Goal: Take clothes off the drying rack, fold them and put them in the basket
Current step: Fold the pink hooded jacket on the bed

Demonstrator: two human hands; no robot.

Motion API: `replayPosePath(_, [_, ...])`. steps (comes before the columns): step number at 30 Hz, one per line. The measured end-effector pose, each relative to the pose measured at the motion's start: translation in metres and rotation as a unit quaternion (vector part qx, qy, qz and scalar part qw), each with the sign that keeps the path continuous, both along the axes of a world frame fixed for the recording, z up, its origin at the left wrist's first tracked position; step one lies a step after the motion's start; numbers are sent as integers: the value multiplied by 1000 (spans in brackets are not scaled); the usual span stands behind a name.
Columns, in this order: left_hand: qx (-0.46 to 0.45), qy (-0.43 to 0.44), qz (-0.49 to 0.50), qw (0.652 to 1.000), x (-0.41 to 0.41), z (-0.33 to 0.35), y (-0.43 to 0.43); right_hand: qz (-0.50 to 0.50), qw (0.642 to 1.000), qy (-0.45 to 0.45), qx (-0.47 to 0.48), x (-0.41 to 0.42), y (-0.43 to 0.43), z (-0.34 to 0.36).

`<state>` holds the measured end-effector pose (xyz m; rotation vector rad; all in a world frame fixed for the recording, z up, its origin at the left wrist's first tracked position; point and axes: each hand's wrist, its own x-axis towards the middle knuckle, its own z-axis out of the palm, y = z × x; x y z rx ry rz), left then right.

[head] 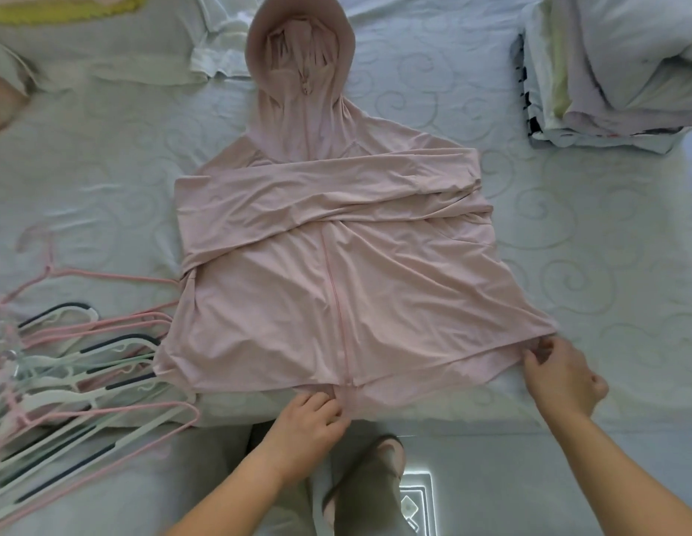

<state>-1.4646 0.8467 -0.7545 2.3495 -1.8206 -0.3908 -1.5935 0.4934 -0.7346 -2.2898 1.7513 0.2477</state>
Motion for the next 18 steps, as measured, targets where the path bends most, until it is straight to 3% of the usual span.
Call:
replayPosePath(2, [-14, 15, 48, 999, 3, 8, 13, 39, 999, -24, -25, 9, 19, 5])
replayPosePath(5, [-10, 28, 201, 979, 17, 24, 38, 93, 990, -87, -60, 24, 54, 13])
replayPosePath(8, [27, 15, 402, 915, 44, 33, 70, 183, 971, -142, -61, 41, 96, 17])
replayPosePath(11, [60, 13, 543, 838, 79, 36, 99, 358, 919, -160, -51, 63, 142, 16])
replayPosePath(14, [93, 39, 596, 797, 111, 36, 117, 496, 849, -179, -19, 89, 184, 12])
replayPosePath(18, [135, 45, 562, 815, 137, 29, 119, 588, 788, -182, 5, 126, 231, 2])
